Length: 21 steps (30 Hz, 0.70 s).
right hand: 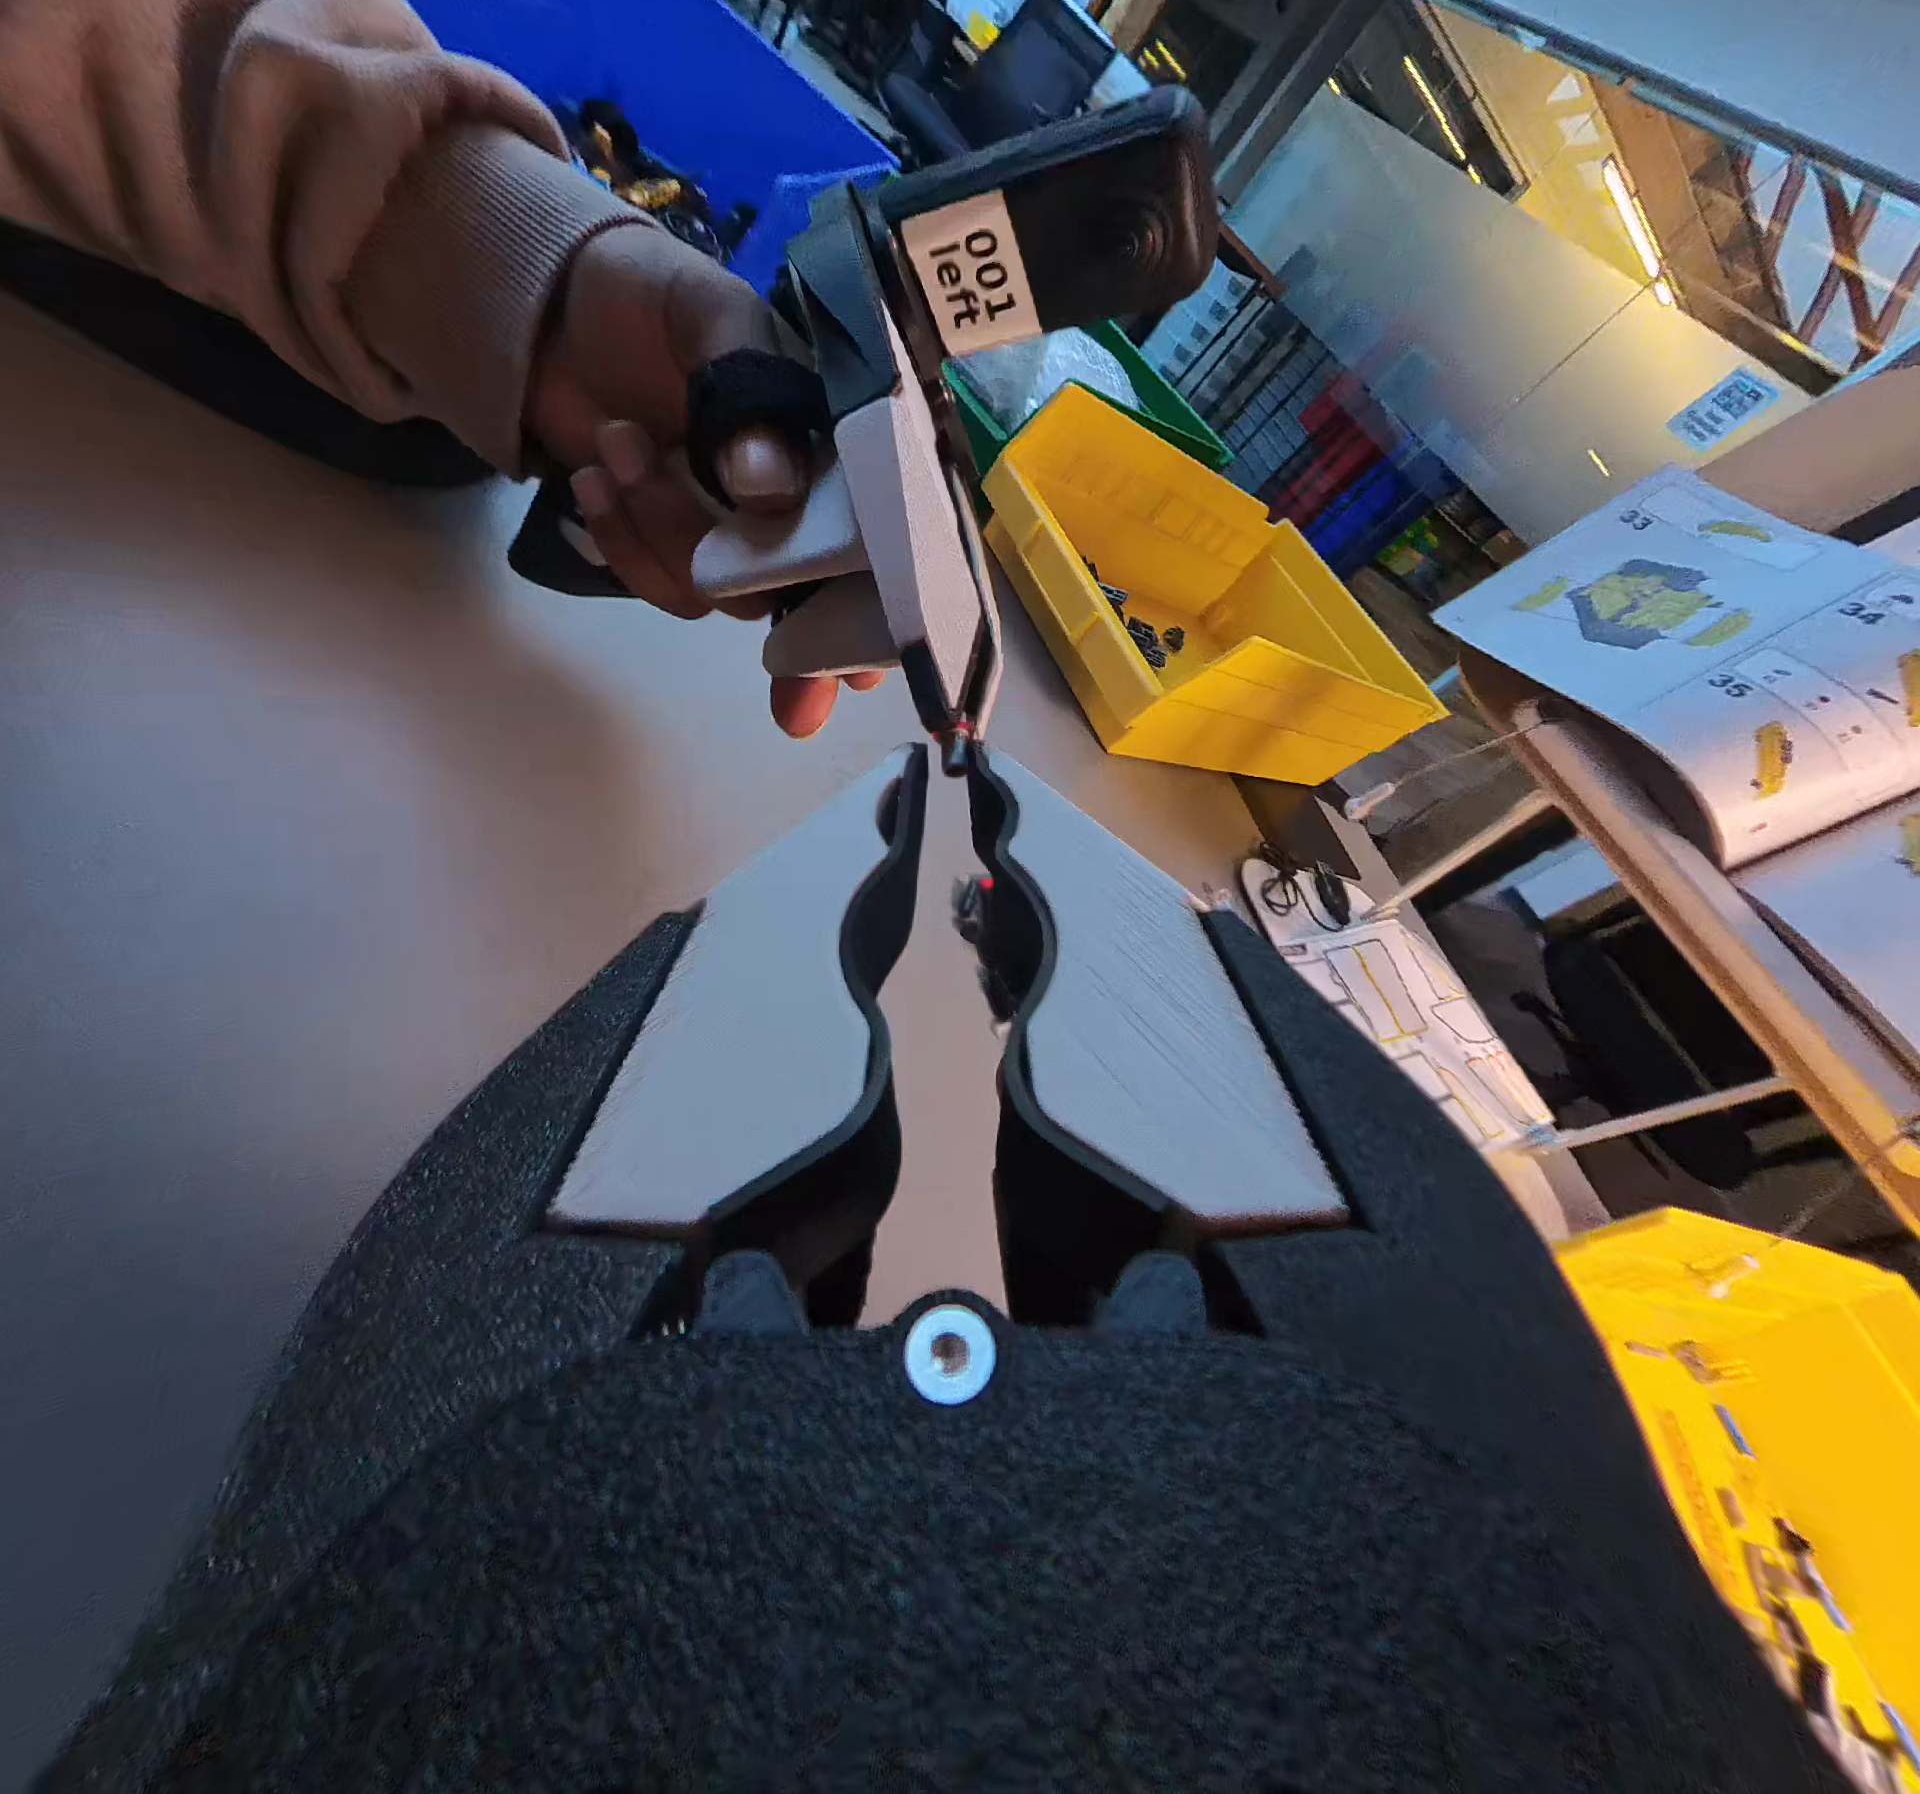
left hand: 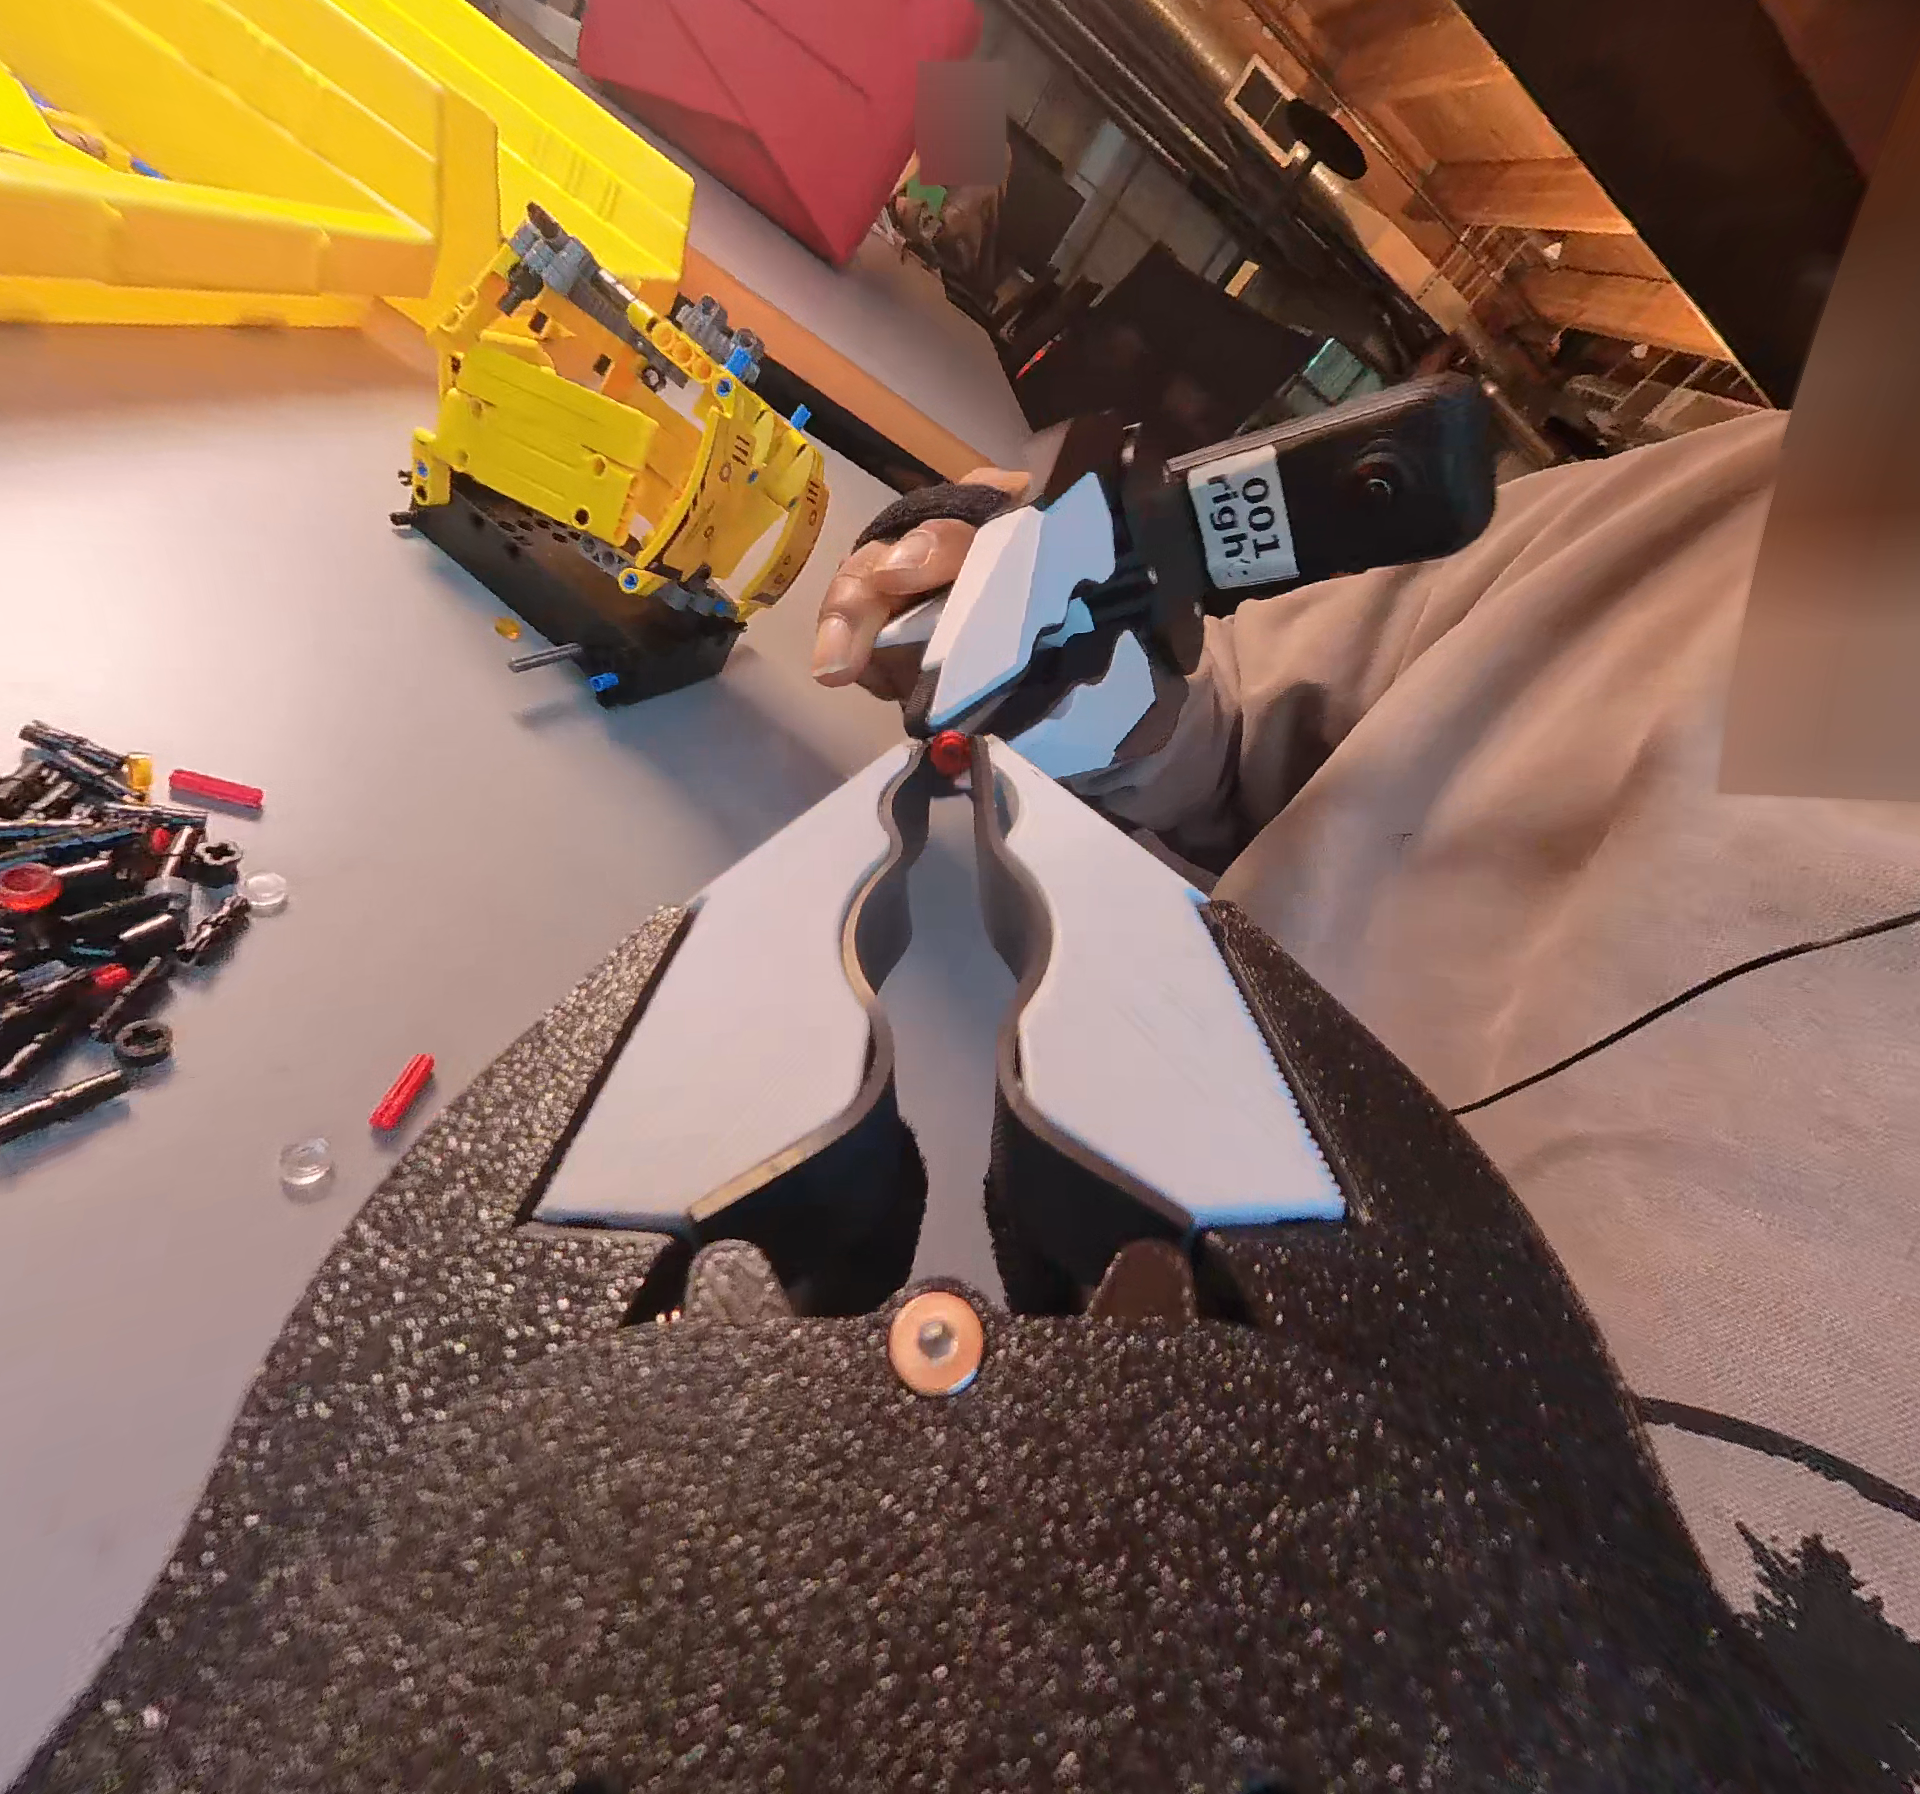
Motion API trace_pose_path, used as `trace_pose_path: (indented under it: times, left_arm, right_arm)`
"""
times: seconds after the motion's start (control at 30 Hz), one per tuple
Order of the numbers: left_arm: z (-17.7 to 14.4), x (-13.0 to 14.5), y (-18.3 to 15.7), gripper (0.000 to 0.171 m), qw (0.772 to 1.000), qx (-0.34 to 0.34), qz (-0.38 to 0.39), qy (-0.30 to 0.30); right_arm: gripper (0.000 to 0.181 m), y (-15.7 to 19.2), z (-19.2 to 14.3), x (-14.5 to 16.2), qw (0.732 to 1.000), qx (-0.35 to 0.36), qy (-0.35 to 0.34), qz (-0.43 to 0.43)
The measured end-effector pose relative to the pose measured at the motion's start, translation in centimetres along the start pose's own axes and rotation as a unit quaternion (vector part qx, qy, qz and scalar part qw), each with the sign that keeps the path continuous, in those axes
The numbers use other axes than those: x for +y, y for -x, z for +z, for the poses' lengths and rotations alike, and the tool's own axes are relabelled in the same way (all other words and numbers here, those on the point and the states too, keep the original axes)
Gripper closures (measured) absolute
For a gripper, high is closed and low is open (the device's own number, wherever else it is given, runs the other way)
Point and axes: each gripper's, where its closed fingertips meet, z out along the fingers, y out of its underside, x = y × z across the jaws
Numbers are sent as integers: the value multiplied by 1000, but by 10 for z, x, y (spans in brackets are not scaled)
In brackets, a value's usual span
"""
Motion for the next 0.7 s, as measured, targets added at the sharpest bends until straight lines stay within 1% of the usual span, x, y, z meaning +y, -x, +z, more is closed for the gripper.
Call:
trace_pose_path:
  times: [0.03, 0.17, 0.27, 0.37, 0.47, 0.5, 0.57, 0.6, 0.63, 0.67, 0.7]
  left_arm:
    - [0, 1, 1, 166, 1000, -1, -3, 2]
    - [2, 5, 6, 166, 1000, -18, -12, 10]
    - [2, 5, 6, 166, 1000, -17, -24, 9]
    - [1, 6, 2, 166, 1000, 5, -28, 13]
    - [1, 5, -4, 167, 999, 20, -20, 16]
    - [-5, -3, 1, 171, 1000, 6, -20, -5]
    - [-54, -35, 29, 171, 994, -45, -38, -93]
    - [-61, -32, 31, 171, 995, -74, 1, -67]
    - [-53, -26, 24, 171, 996, -75, 38, -40]
    - [-40, -21, 15, 171, 997, -52, 42, -31]
    - [-30, -18, 14, 171, 998, -45, 31, -27]
  right_arm:
    - [178, 0, 0, 2, 1000, 5, 8, -10]
    - [179, 1, 1, 8, 999, 2, 30, -29]
    - [181, 2, 1, 10, 998, 4, 47, -50]
    - [181, 6, -1, 5, 998, -16, 40, -50]
    - [181, 8, -6, 0, 999, -38, 21, -17]
    - [180, 8, -8, -2, 999, -44, 15, -3]
    - [181, 3, -25, -10, 995, -62, -28, 68]
    - [181, 0, -29, -9, 995, -56, -29, 76]
    - [181, 0, -28, -7, 997, -50, -21, 63]
    - [180, -1, -25, -8, 997, -44, -25, 58]
    - [180, 0, -22, -10, 996, -47, -33, 63]
